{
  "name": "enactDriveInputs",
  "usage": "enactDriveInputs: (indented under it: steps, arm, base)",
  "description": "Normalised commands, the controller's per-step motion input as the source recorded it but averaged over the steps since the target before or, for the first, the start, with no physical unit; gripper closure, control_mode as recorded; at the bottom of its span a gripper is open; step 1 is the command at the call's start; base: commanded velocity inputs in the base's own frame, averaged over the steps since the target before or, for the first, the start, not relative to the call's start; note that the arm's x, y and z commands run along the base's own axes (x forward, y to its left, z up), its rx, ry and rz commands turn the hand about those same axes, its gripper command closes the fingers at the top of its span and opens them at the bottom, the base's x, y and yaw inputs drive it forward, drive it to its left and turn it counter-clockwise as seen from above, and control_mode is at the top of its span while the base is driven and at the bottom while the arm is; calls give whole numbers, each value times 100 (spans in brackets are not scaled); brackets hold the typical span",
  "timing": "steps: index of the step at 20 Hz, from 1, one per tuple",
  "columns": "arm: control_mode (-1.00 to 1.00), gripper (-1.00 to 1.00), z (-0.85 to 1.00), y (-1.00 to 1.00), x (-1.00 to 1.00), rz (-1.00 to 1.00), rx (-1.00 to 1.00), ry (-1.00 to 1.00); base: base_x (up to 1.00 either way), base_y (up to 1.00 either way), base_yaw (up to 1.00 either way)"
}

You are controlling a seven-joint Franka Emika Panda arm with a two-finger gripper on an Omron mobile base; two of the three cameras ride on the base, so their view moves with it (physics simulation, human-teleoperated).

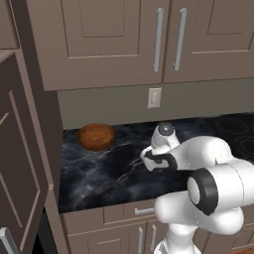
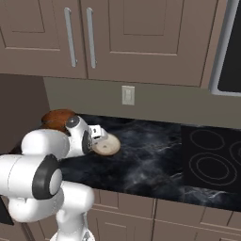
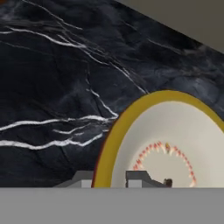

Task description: Pick up the bowls on the counter and stack them on top of one another in the open cabinet. Place the smaller bowl on top of the larger bowl.

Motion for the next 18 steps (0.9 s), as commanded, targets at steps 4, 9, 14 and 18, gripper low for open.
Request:
enactDriveInputs:
  steps: [4,9,14,18]
  arm:
    - [-100,100,38,13,-22,22,0,-1]
    - [-100,100,37,16,-21,26,-1,0]
    - [-100,100,37,13,-27,28,-2,-2]
    - [-100,100,34,11,-30,28,-2,-5]
  base:
    - [0,0,0]
    - [0,0,0]
    - [0,0,0]
    - [0,0,0]
